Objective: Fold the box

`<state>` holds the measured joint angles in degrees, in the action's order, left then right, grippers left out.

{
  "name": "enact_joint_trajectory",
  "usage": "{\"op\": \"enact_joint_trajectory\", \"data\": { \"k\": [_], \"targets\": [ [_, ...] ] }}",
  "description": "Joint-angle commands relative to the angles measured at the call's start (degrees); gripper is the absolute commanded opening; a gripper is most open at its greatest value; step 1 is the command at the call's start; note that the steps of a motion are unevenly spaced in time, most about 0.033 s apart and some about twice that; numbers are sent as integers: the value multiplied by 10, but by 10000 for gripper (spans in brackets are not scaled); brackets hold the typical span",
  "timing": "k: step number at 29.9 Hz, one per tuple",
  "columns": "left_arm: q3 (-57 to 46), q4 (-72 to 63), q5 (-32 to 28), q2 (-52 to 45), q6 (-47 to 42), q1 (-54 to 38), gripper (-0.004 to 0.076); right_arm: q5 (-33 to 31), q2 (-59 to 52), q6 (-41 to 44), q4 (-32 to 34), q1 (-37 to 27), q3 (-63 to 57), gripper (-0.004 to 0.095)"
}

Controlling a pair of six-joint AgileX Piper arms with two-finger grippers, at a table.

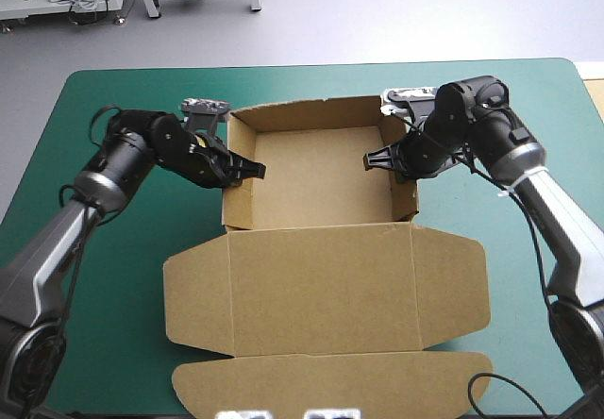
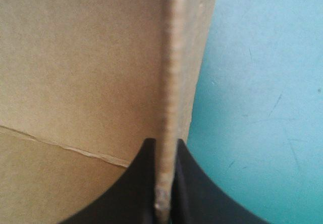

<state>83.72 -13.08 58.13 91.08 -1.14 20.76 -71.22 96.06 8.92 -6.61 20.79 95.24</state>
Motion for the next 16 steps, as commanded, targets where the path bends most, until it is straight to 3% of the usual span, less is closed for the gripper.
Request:
{"op": "enact_joint_trajectory", "data": {
  "k": [1,8,16],
  "targets": [
    [19,-15,-23,21,-39,36,-9,4,12,-5,-38,4,18,2],
    [19,-9,-24,93,-62,55,-9,17,86,1,-39,9,18,1],
    [19,-5,-52,103,-70,54,-9,46,129,1,-28,23,18,0]
  ]
}}
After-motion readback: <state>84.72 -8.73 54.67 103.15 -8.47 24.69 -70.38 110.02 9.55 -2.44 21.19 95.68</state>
